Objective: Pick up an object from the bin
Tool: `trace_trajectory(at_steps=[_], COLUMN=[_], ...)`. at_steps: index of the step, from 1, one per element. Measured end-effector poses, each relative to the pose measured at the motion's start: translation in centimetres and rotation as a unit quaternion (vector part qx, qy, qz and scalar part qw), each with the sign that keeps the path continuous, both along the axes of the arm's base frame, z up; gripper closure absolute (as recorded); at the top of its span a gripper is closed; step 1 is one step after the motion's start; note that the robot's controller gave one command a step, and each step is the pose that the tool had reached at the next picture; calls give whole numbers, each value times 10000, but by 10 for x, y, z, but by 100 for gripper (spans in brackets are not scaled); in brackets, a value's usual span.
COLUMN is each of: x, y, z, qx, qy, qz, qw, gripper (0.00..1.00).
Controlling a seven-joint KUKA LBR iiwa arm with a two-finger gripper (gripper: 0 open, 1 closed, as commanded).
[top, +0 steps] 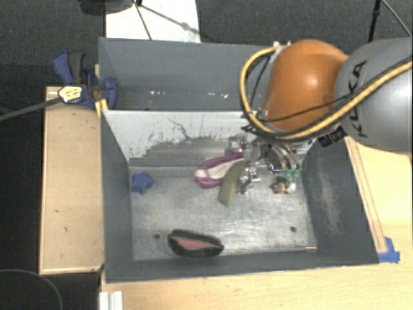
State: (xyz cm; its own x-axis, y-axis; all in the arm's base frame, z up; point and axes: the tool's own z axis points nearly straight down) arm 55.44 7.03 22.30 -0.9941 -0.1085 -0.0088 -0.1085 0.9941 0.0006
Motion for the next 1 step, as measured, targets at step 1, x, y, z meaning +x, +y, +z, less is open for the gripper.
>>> trace_trajectory(at_steps=[1], x=[-1], y=[0], z=[-5], qx=[-8], qy=[38], qz=[12], qw=[10000], gripper=[100])
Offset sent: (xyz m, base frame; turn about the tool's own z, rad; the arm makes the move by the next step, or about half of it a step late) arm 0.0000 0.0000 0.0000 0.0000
